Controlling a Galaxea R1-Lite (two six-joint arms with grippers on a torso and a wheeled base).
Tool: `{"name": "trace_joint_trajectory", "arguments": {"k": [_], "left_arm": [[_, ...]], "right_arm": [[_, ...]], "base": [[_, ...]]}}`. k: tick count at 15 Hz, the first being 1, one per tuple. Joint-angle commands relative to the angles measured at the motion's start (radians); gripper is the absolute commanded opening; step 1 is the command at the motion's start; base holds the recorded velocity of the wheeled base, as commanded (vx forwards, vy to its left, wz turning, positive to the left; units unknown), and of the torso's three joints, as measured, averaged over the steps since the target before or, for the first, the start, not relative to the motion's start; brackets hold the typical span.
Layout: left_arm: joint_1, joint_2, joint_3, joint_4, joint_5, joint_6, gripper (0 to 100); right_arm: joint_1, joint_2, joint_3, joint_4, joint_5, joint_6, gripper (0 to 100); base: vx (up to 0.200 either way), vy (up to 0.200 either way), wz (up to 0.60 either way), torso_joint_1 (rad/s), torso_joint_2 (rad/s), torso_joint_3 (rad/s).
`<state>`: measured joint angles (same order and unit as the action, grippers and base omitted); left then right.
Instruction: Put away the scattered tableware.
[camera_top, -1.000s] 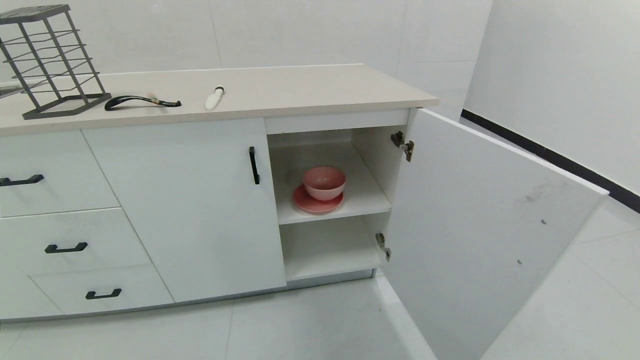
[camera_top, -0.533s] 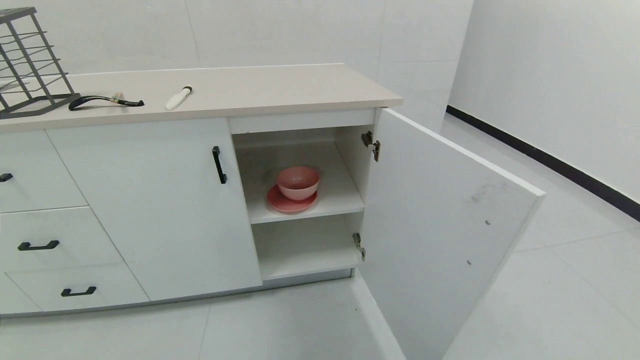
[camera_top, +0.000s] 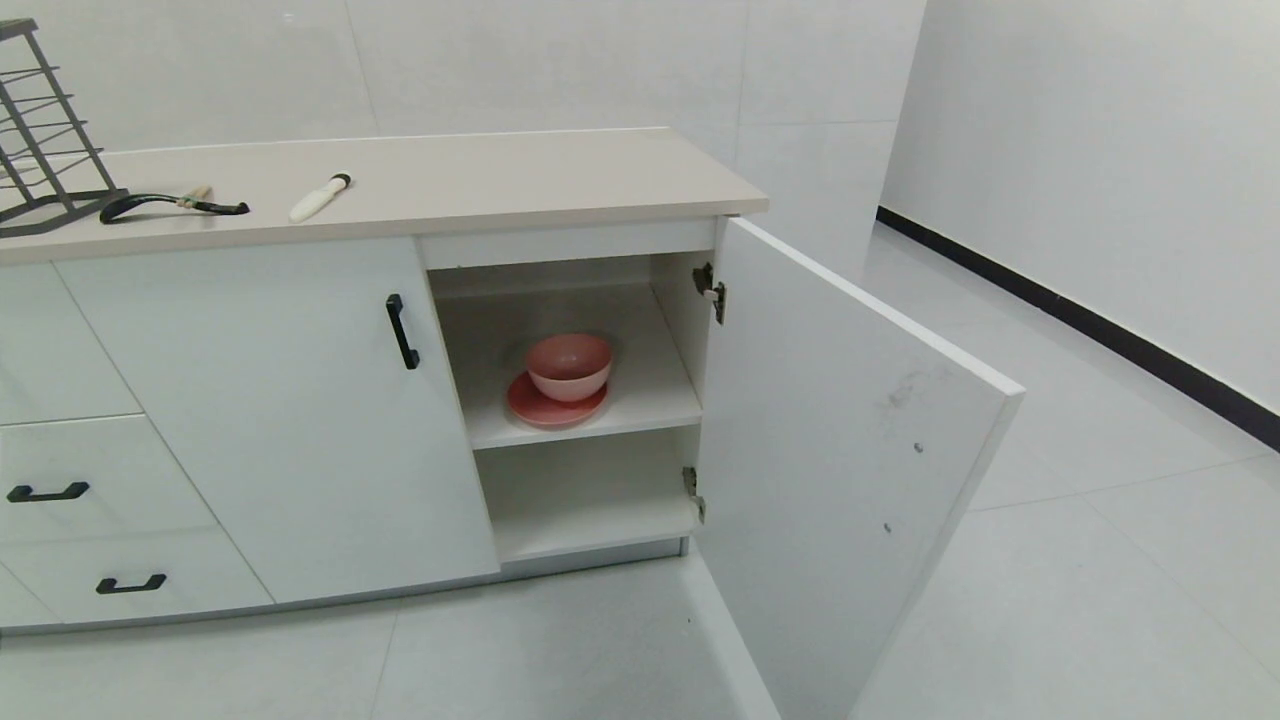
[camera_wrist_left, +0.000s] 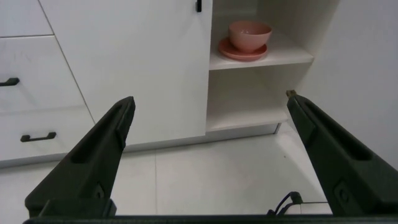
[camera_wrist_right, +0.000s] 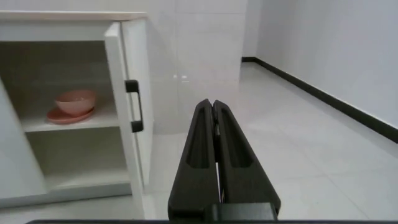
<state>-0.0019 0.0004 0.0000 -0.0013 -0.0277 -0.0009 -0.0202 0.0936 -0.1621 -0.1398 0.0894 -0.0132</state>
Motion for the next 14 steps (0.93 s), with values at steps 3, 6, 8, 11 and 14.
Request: {"name": "trace_joint_trajectory", "arguments": {"k": [3, 6, 8, 11, 14], "left_arm": [[-0.001, 0.0, 0.0, 0.0, 0.0, -0.001, 100], [-0.001, 0.0, 0.0, 0.0, 0.0, -0.001, 100], [-0.001, 0.0, 0.0, 0.0, 0.002, -0.002, 100], [0.0, 0.0, 0.0, 0.0, 0.002, -0.002, 100], [-0.001, 0.0, 0.0, 0.0, 0.009, -0.013, 100]], "right_arm": [[0.008, 0.451, -0.119, -0.092, 0.142, -0.07, 0], [0.029, 0.621, -0.12, -0.165, 0.174, -0.08, 0], [0.062, 0.741, -0.122, -0.221, 0.188, -0.079, 0], [0.095, 0.89, -0.14, -0.342, 0.19, -0.077, 0], [0.102, 1.003, -0.171, -0.425, 0.191, -0.076, 0]], "base": [[0.0, 0.0, 0.0, 0.0, 0.0, 0.0], [0.0, 0.0, 0.0, 0.0, 0.0, 0.0], [0.0, 0.0, 0.0, 0.0, 0.0, 0.0], [0.0, 0.0, 0.0, 0.0, 0.0, 0.0], [0.0, 0.0, 0.0, 0.0, 0.0, 0.0]]}}
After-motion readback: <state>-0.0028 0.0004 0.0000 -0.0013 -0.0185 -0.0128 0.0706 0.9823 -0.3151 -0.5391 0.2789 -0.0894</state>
